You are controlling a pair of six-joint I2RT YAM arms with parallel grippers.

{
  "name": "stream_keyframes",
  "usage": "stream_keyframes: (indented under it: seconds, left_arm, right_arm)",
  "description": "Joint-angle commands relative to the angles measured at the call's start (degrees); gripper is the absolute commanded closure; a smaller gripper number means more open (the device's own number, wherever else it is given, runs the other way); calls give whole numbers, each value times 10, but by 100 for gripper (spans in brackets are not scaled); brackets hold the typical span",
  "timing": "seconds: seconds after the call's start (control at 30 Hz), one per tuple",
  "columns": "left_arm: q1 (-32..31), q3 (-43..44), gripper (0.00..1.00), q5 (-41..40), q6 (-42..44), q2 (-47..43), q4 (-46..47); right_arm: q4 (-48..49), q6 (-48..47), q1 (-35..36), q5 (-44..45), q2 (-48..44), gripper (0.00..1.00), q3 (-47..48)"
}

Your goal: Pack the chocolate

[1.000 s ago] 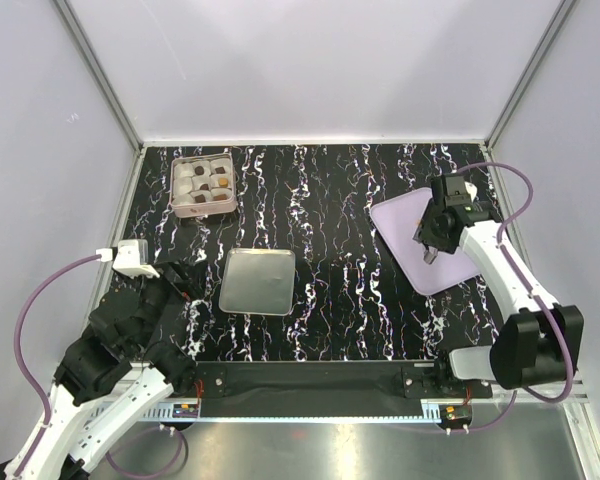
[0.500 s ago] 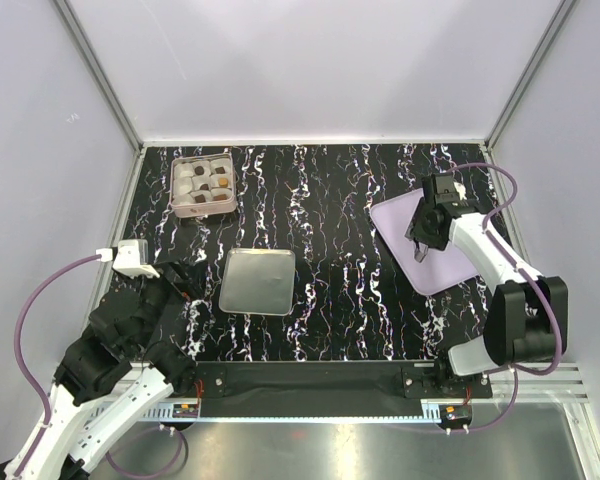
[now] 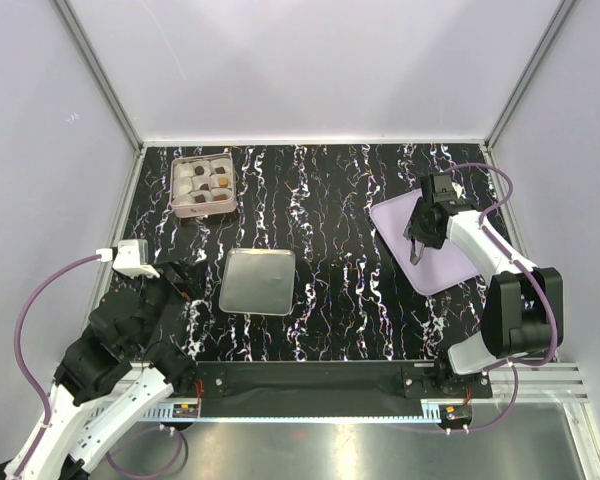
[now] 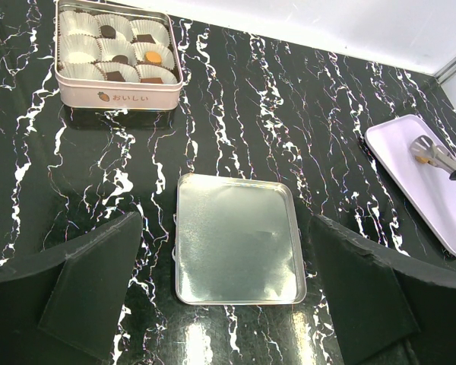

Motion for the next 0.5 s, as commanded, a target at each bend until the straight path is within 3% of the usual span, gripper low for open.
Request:
stream_keyframes:
  seconds: [0.0, 0.47]
  left_arm:
    - [1, 0, 1, 0, 2, 4, 32]
    - [1, 1, 1, -1, 0, 0, 29]
  right_arm:
    - [26, -9, -3, -11, -1, 48, 23]
    - [0, -28, -3, 2, 1, 49, 18]
